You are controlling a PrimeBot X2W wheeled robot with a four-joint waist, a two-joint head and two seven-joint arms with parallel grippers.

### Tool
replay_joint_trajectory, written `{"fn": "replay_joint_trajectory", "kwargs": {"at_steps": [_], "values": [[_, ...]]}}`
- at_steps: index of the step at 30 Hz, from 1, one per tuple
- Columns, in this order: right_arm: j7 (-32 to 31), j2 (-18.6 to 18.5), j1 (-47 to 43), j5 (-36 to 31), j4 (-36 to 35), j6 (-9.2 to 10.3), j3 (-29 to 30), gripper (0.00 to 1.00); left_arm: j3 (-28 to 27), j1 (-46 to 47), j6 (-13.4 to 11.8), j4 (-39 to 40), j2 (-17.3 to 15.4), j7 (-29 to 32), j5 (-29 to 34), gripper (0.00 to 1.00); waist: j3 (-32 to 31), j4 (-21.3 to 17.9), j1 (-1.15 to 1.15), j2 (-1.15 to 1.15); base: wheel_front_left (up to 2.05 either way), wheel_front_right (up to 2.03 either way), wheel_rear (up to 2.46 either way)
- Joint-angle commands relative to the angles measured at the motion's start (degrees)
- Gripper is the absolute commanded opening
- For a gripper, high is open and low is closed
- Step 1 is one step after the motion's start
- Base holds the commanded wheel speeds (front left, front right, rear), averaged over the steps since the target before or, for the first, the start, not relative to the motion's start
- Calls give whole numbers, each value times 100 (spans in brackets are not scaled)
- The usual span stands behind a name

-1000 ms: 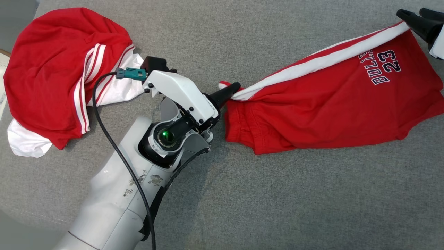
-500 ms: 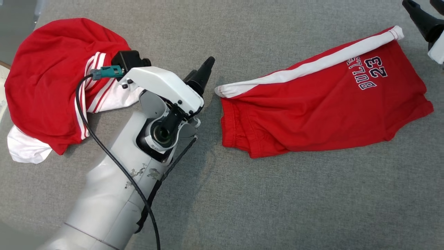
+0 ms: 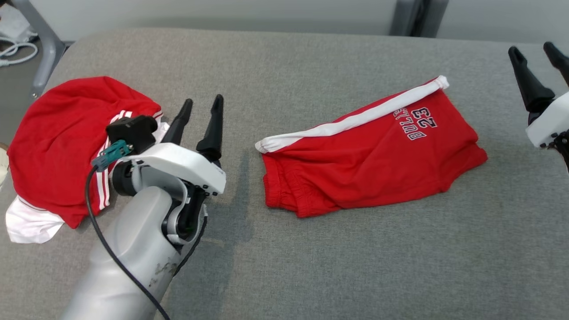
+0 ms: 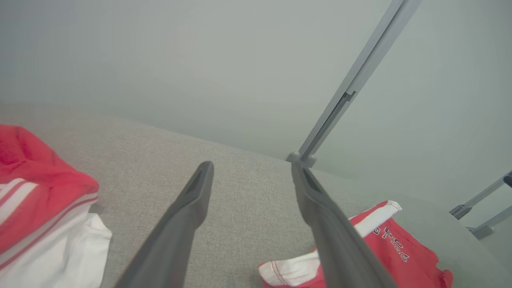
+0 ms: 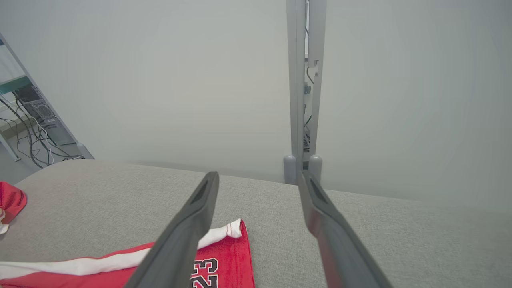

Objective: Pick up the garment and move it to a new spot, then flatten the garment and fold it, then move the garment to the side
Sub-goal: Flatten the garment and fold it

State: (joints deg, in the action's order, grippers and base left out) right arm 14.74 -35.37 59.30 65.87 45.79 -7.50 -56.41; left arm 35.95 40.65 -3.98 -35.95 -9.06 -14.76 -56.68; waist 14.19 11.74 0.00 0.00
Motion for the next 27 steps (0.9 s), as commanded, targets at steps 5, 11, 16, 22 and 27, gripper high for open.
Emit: {"fn": "replay_joint_trajectory", "kwargs": {"at_steps": [5, 11, 16, 22, 27], "values": [[54, 60, -645, -862, -290, 2, 903, 100, -722, -782, -231, 730, -174, -42, 1292, 100, -515, -394, 0, 0, 0, 0, 0], [56, 463, -1909, -2037, -829, 2, 2436, 100, -1423, -1960, -218, 1449, -13, -42, 2457, 100, -819, -604, 0, 0, 0, 0, 0], [57, 1012, -2966, -2661, -1176, 2, 3379, 100, -1833, -2760, -99, 1818, 142, -43, 3235, 100, -994, -701, 0, 0, 0, 0, 0], [57, 1588, -3807, -3007, -1385, 2, 4044, 100, -2237, -3497, 58, 2085, 384, -43, 3810, 100, -1117, -734, 0, 0, 0, 0, 0], [59, 1810, -4117, -3122, -1328, 2, 4250, 100, -2464, -3769, 203, 2132, 538, -43, 3986, 100, -1137, -658, 0, 0, 0, 0, 0]]}}
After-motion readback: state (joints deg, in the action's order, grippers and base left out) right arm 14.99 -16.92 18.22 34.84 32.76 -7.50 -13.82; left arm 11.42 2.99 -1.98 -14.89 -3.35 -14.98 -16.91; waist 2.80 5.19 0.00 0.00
